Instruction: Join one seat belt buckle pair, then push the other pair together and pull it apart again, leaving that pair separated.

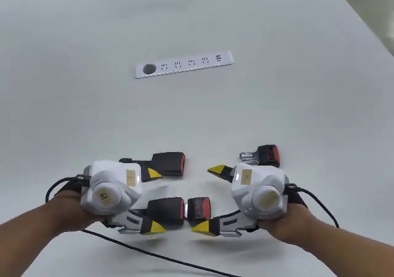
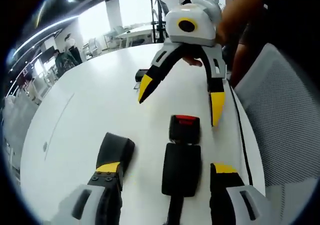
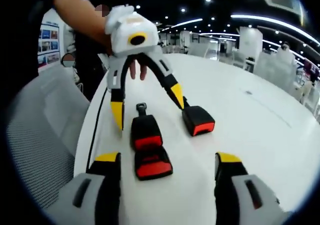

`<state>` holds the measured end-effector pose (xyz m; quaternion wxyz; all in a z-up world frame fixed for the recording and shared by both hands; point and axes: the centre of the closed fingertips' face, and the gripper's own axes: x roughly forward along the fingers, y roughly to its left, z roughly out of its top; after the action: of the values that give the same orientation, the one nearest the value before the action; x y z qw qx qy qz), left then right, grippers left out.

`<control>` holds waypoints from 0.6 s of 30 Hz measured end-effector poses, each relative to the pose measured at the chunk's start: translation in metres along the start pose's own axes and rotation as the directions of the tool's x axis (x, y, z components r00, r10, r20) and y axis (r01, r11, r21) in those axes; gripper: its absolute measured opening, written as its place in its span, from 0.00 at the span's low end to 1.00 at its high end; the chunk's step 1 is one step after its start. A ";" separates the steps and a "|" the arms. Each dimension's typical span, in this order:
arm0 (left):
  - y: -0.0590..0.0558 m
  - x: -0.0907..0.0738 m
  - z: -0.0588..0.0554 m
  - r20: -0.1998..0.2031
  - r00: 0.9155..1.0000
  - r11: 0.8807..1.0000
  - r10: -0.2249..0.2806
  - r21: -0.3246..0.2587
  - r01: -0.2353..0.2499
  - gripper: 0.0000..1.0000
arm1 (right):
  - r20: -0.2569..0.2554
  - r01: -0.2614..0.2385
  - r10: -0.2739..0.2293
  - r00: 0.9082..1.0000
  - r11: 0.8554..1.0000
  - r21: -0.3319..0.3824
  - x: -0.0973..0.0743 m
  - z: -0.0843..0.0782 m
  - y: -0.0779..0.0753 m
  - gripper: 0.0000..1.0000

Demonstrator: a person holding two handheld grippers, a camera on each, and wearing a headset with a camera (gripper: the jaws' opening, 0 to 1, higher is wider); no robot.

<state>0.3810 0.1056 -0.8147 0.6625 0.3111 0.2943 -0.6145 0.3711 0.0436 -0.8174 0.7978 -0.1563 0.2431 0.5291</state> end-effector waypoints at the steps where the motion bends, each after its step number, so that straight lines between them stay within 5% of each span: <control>1: 0.006 -0.002 0.002 0.000 1.000 1.000 0.019 0.004 -0.019 0.77 | 0.006 0.004 -0.004 1.000 1.000 0.003 -0.003 0.001 -0.002 0.77; 8: 0.036 -0.017 0.019 0.026 0.996 0.995 0.085 0.053 -0.087 0.84 | 0.025 0.045 -0.045 0.999 0.999 0.016 -0.038 -0.001 -0.026 0.79; 18: 0.084 -0.029 0.039 0.034 0.992 0.987 0.124 0.102 -0.127 0.84 | -0.035 0.114 -0.112 0.993 0.992 0.051 -0.086 -0.029 -0.086 0.80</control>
<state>0.4628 0.0982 -0.7636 0.6867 0.3546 0.2327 -0.5904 0.4162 -0.0707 -0.7949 0.8264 -0.1571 0.2605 0.4738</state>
